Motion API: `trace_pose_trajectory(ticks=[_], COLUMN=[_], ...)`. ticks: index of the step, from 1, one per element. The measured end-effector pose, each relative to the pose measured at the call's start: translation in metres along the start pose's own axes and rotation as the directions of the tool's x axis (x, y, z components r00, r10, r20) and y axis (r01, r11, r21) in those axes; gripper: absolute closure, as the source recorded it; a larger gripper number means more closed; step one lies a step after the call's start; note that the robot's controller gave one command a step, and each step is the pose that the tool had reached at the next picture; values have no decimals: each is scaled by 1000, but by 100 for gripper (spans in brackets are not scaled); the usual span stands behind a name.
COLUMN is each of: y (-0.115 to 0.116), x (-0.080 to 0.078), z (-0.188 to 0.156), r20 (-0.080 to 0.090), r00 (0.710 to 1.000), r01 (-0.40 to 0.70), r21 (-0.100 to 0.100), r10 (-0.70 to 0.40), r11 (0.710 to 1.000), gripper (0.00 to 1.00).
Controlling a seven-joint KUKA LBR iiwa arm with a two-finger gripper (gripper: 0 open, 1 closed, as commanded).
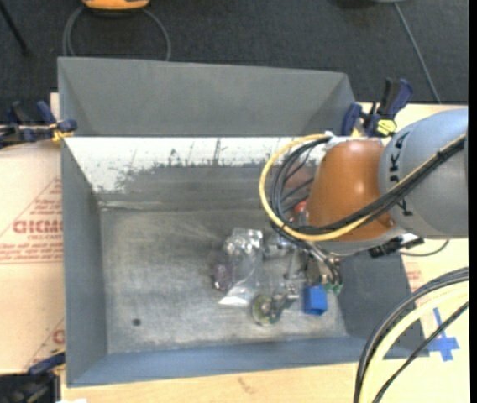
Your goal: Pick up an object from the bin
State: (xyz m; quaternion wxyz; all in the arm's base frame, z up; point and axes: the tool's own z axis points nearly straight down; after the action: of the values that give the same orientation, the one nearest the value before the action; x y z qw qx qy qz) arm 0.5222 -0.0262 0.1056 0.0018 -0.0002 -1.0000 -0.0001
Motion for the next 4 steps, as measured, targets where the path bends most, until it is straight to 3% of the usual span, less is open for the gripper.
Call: trace_pose_trajectory(ticks=[1,2,3,4], y=[-84,-137,-114,-114], x=[1,39,38,39], z=[32,32,30,30], r20=[13,18,19,15], r00=[983,996,923,923], r01=[181,90,385,384], r21=[1,2,13,11], r10=[-181,-90,-385,-385], r11=[983,996,923,923], gripper=[0,0,0,100])
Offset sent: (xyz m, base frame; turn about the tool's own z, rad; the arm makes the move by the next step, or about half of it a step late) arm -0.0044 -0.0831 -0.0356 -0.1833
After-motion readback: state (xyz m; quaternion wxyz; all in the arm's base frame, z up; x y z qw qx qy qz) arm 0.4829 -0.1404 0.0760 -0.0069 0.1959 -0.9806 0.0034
